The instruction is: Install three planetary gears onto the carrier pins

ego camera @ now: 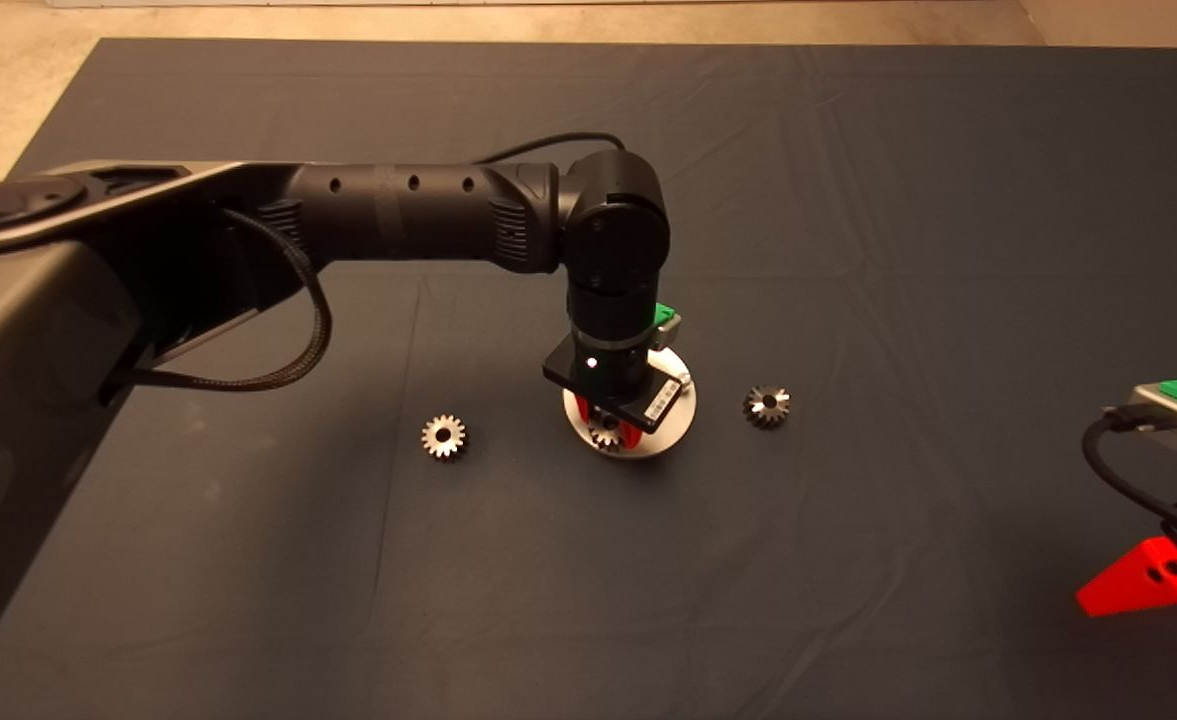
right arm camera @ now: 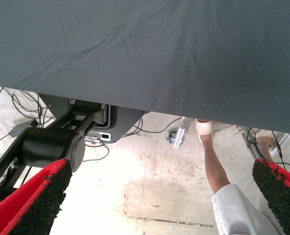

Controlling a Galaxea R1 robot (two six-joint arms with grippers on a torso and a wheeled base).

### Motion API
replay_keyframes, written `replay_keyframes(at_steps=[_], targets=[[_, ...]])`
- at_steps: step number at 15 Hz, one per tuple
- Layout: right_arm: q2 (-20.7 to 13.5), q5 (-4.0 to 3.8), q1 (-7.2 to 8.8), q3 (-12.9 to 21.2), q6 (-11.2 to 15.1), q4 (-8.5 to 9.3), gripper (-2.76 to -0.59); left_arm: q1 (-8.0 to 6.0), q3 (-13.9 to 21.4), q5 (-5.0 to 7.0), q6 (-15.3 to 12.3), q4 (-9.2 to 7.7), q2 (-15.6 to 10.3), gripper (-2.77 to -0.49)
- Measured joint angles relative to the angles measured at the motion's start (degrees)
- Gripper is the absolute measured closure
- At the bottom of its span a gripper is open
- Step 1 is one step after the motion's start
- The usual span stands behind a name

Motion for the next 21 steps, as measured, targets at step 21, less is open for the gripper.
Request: replay_keyframes(at_steps=[21], targets=[[0.01,0.01,0.02,0.0,-0.02,0.0,-2.75,-5.28,3.41,0.52,-4.82,-3.48,-13.79,-1.81]])
